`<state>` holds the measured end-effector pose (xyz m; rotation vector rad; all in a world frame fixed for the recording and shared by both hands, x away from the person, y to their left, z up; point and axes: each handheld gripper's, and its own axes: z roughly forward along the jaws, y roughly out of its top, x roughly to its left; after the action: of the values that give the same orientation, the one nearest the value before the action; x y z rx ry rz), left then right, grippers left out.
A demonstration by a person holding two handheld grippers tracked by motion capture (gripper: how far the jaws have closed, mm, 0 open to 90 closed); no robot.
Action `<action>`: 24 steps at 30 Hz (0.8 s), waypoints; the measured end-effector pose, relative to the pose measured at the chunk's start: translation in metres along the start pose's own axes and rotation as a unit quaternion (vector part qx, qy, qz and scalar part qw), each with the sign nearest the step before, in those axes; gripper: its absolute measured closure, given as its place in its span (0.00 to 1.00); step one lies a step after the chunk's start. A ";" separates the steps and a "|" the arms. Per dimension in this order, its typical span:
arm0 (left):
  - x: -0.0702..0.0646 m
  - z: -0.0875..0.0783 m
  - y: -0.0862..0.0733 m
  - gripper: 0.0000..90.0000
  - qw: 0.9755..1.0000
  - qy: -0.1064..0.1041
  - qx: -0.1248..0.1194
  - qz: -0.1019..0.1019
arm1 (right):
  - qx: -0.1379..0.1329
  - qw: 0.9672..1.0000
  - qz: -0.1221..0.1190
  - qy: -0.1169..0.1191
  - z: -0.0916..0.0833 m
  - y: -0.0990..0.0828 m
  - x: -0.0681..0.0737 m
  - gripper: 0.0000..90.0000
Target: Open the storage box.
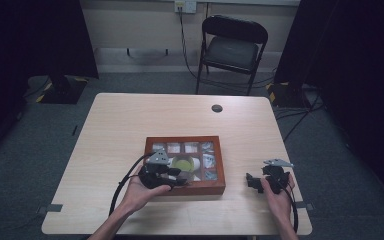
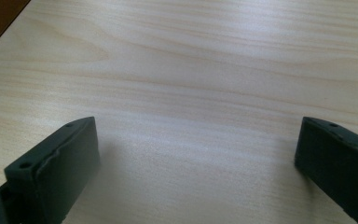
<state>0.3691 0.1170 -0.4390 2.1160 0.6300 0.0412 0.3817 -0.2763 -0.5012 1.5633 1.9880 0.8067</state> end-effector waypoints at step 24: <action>-0.005 0.007 -0.003 0.87 0.999 -0.021 0.005 0.024 | 0.000 1.000 -0.002 0.002 0.000 0.000 0.000 0.00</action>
<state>0.3654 0.1105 -0.4442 2.1365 0.5555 0.0192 0.3820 -0.2765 -0.5012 1.5592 1.9924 0.8082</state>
